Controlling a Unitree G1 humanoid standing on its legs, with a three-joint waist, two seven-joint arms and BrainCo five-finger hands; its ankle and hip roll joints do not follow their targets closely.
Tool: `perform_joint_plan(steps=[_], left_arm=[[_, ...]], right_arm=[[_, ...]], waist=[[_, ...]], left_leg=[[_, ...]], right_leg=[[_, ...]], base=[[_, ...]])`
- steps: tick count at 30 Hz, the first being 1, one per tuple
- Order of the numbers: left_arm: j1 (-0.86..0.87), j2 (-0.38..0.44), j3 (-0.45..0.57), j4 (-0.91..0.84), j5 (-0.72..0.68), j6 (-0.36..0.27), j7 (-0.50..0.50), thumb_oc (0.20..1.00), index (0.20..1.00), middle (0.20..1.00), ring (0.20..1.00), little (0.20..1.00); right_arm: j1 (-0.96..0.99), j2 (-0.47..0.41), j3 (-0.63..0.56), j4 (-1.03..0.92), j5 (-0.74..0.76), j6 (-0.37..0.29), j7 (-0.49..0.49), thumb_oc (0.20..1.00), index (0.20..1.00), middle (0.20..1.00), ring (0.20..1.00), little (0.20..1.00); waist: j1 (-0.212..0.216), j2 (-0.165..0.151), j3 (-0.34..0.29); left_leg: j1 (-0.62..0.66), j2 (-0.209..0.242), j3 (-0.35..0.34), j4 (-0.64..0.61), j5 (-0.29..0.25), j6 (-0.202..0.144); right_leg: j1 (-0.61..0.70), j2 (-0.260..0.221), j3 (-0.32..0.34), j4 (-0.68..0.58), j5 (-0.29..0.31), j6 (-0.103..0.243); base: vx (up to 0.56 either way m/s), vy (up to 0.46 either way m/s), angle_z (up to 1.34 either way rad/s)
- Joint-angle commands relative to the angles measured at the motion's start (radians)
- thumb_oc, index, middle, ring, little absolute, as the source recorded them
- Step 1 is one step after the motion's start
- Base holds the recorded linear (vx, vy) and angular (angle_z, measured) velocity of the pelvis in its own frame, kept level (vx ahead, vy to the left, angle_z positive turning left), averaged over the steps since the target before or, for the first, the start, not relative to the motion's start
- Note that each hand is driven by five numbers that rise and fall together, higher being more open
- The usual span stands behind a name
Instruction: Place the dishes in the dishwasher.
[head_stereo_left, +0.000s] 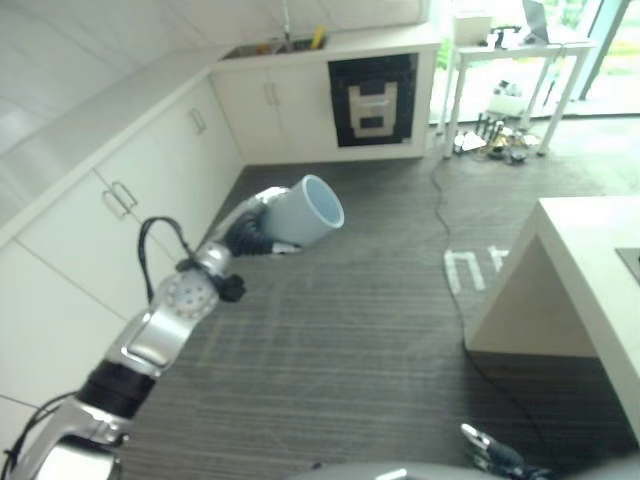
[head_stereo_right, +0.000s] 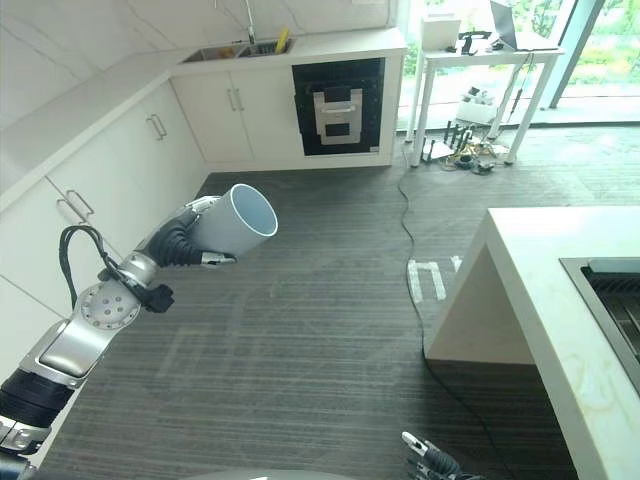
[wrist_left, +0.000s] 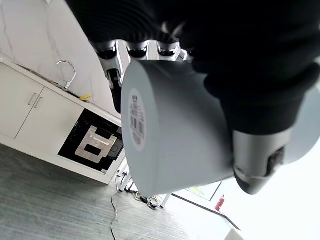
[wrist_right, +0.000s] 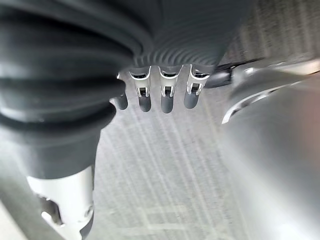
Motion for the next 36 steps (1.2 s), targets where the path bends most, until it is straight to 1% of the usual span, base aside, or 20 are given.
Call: perform_joint_plan(steps=[1, 2, 3, 6, 8, 10, 12, 15, 16, 22, 24, 26, 28, 29, 30, 31, 32, 33, 35, 36], left_arm=[[-0.148, 0.012, 0.062, 0.002, -0.040, -0.020, 0.015, 0.200, 0.200, 0.200, 0.200, 0.200], [-0.138, 0.017, 0.081, -0.008, -0.052, -0.030, -0.013, 0.200, 0.200, 0.200, 0.200, 0.200], [-0.140, 0.010, 0.071, -0.005, -0.042, -0.032, -0.020, 0.200, 0.200, 0.200, 0.200, 0.200], [-0.148, -0.003, 0.051, 0.004, -0.021, -0.045, -0.021, 0.200, 0.200, 0.200, 0.200, 0.200], [-0.155, -0.025, 0.031, 0.013, -0.026, -0.048, -0.014, 0.200, 0.200, 0.200, 0.200, 0.200], [-0.160, -0.060, 0.010, 0.049, -0.017, -0.060, 0.014, 0.200, 0.200, 0.200, 0.200, 0.200], [-0.161, -0.081, -0.001, 0.078, -0.034, -0.077, 0.039, 0.200, 0.200, 0.200, 0.200, 0.200], [-0.164, -0.120, -0.012, 0.097, -0.022, -0.084, 0.057, 0.200, 0.200, 0.200, 0.200, 0.200], [-0.165, -0.141, -0.017, 0.097, 0.033, -0.081, 0.071, 0.200, 0.200, 0.200, 0.200, 0.200], [-0.165, -0.097, -0.031, 0.125, 0.061, -0.104, 0.058, 0.200, 0.200, 0.200, 0.200, 0.200], [-0.153, -0.089, -0.031, 0.134, 0.068, -0.120, 0.067, 0.200, 0.200, 0.200, 0.200, 0.200], [-0.131, -0.095, -0.025, 0.119, 0.074, -0.115, 0.090, 0.200, 0.200, 0.200, 0.200, 0.200], [-0.106, -0.098, -0.011, 0.110, 0.069, -0.113, 0.102, 0.200, 0.200, 0.200, 0.200, 0.200], [-0.085, -0.105, 0.003, 0.104, 0.084, -0.121, 0.127, 0.200, 0.200, 0.200, 0.200, 0.200], [-0.083, -0.104, 0.006, 0.103, 0.085, -0.124, 0.129, 0.200, 0.200, 0.200, 0.200, 0.200], [-0.067, -0.102, 0.019, 0.097, 0.083, -0.136, 0.131, 0.200, 0.200, 0.200, 0.200, 0.200], [-0.061, -0.103, 0.024, 0.096, 0.081, -0.142, 0.126, 0.200, 0.200, 0.200, 0.200, 0.200], [-0.053, -0.110, 0.033, 0.091, 0.080, -0.154, 0.107, 0.200, 0.200, 0.200, 0.200, 0.200], [-0.046, -0.106, 0.030, 0.089, 0.078, -0.143, 0.122, 0.200, 0.200, 0.200, 0.200, 0.200], [-0.042, -0.103, 0.028, 0.102, 0.079, -0.150, 0.137, 0.200, 0.200, 0.200, 0.200, 0.200]], right_arm=[[-0.068, -0.024, -0.002, 0.014, -0.055, -0.032, -0.030, 1.000, 1.000, 1.000, 1.000, 1.000], [-0.049, -0.036, -0.016, 0.028, -0.049, -0.067, -0.034, 1.000, 1.000, 1.000, 1.000, 1.000], [-0.037, -0.029, -0.022, 0.018, -0.022, -0.085, -0.047, 1.000, 1.000, 1.000, 1.000, 1.000], [-0.027, -0.014, -0.034, -0.016, 0.047, -0.111, -0.048, 1.000, 1.000, 1.000, 1.000, 1.000], [-0.014, 0.007, -0.029, -0.100, 0.092, -0.137, -0.060, 1.000, 1.000, 1.000, 1.000, 1.000], [-0.003, 0.025, -0.012, -0.229, 0.110, -0.133, -0.088, 1.000, 1.000, 1.000, 1.000, 1.000], [-0.011, 0.026, 0.002, -0.277, 0.122, -0.137, -0.085, 1.000, 1.000, 1.000, 1.000, 1.000], [-0.024, 0.032, 0.017, -0.339, 0.130, -0.129, -0.100, 1.000, 1.000, 1.000, 1.000, 1.000], [-0.026, 0.027, 0.019, -0.357, 0.179, -0.134, -0.077, 1.000, 1.000, 1.000, 1.000, 1.000], [-0.010, 0.034, 0.019, -0.473, 0.199, -0.132, -0.056, 1.000, 1.000, 1.000, 1.000, 1.000], [-0.004, 0.034, 0.023, -0.503, 0.197, -0.123, -0.056, 1.000, 1.000, 1.000, 1.000, 1.000], [0.002, 0.023, 0.033, -0.517, 0.226, -0.108, -0.052, 1.000, 1.000, 1.000, 1.000, 1.000], [0.000, 0.012, 0.041, -0.518, 0.240, -0.112, -0.056, 1.000, 1.000, 1.000, 1.000, 1.000], [-0.001, -0.008, 0.051, -0.524, 0.206, -0.121, -0.027, 1.000, 1.000, 1.000, 1.000, 1.000], [-0.001, -0.010, 0.052, -0.527, 0.198, -0.123, -0.022, 1.000, 1.000, 1.000, 1.000, 1.000], [0.003, -0.024, 0.058, -0.536, 0.189, -0.130, -0.016, 1.000, 1.000, 1.000, 1.000, 1.000], [0.002, -0.031, 0.062, -0.539, 0.194, -0.134, -0.024, 1.000, 1.000, 1.000, 1.000, 1.000], [-0.013, -0.048, 0.059, -0.524, 0.230, -0.147, -0.023, 1.000, 1.000, 1.000, 1.000, 1.000], [-0.029, -0.039, 0.065, -0.513, 0.227, -0.143, -0.014, 1.000, 1.000, 1.000, 1.000, 1.000], [-0.029, -0.028, 0.069, -0.509, 0.212, -0.130, -0.019, 1.000, 1.000, 1.000, 1.000, 1.000]], waist=[[-0.023, -0.055, 0.089], [-0.028, -0.036, 0.100], [-0.028, -0.026, 0.092], [-0.030, -0.018, 0.087], [-0.039, -0.011, 0.098], [-0.047, -0.001, 0.119], [-0.055, -0.010, 0.134], [-0.074, -0.037, 0.145], [-0.083, -0.062, 0.144], [-0.125, -0.093, 0.142], [-0.131, -0.094, 0.138], [-0.137, -0.084, 0.122], [-0.138, -0.072, 0.106], [-0.124, -0.057, 0.095], [-0.124, -0.058, 0.091], [-0.116, -0.055, 0.090], [-0.112, -0.063, 0.092], [-0.098, -0.085, 0.109], [-0.096, -0.085, 0.115], [-0.093, -0.072, 0.118]], left_leg=[[-0.071, -0.024, 0.070, 0.269, -0.178, 0.018], [-0.041, 0.039, 0.069, 0.107, -0.070, -0.012], [0.002, 0.021, 0.046, 0.027, -0.063, -0.007], [0.025, -0.022, 0.022, 0.000, -0.082, 0.021], [0.026, -0.064, 0.007, 0.000, -0.102, 0.063], [0.029, -0.080, 0.012, -0.001, -0.116, 0.100], [0.040, -0.095, 0.027, 0.003, -0.132, 0.111], [0.056, -0.126, 0.019, 0.017, -0.155, 0.118], [0.075, -0.146, 0.005, 0.029, -0.179, 0.112], [0.137, -0.185, 0.008, 0.085, -0.289, 0.131], [0.136, -0.190, 0.019, 0.128, -0.311, 0.136], [0.140, -0.186, 0.017, 0.215, -0.354, 0.129], [0.134, -0.157, 0.020, 0.308, -0.281, 0.086], [0.102, -0.133, 0.011, 0.458, -0.172, 0.020], [0.096, -0.135, 0.008, 0.467, -0.155, 0.015], [0.062, -0.127, -0.003, 0.588, -0.094, -0.015], [0.021, -0.119, -0.001, 0.681, -0.069, -0.024], [-0.130, -0.051, 0.020, 0.803, -0.087, 0.008], [-0.141, -0.039, 0.038, 0.636, -0.114, 0.048], [-0.138, -0.052, 0.022, 0.456, -0.115, 0.053]], right_leg=[[-0.028, -0.001, -0.005, 0.076, -0.065, -0.011], [-0.017, -0.017, -0.012, 0.074, -0.064, 0.015], [-0.022, -0.044, -0.023, 0.088, -0.061, 0.040], [-0.045, -0.075, -0.025, 0.166, -0.082, 0.057], [-0.090, -0.078, -0.006, 0.321, -0.124, 0.055], [-0.202, -0.089, -0.012, 0.571, -0.079, 0.055], [-0.258, -0.068, -0.014, 0.639, -0.070, 0.056], [-0.256, 0.002, 0.004, 0.517, -0.067, 0.048], [-0.219, 0.026, 0.009, 0.297, -0.053, 0.032], [-0.322, -0.022, 0.042, 0.180, 0.106, 0.098], [-0.330, -0.024, 0.033, 0.198, 0.103, 0.091], [-0.301, 0.001, 0.027, 0.223, 0.047, 0.046], [-0.268, 0.033, 0.022, 0.228, 0.002, -0.001], [-0.215, 0.063, -0.016, 0.212, -0.046, -0.050], [-0.214, 0.062, -0.019, 0.209, -0.047, -0.055], [-0.189, 0.077, -0.027, 0.208, -0.075, -0.083], [-0.172, 0.077, -0.028, 0.205, -0.085, -0.098], [-0.111, 0.080, 0.007, 0.203, -0.114, -0.119], [-0.093, 0.085, 0.065, 0.199, -0.118, -0.107], [-0.078, 0.097, 0.105, 0.195, -0.127, -0.093]], base=[[0.23, 0.706, 0.29], [0.30, 0.774, 0.21], [0.35, 0.863, 0.01], [0.16, 0.409, -0.05], [0.12, 0.384, 0.15], [0.05, 0.342, 0.38], [0.09, 0.190, 0.17], [0.27, -0.009, 0.00], [0.44, -0.122, 0.35], [0.39, -0.139, 0.26], [0.36, -0.185, 0.36], [0.47, -0.305, 0.37], [0.45, -0.363, 0.10], [0.38, -0.344, -0.29], [0.40, -0.357, -0.44], [0.22, -0.224, -0.58], [0.45, -0.340, -0.40], [0.46, -0.195, -0.14], [0.46, 0.037, -0.36], [0.41, 0.185, -1.23]])
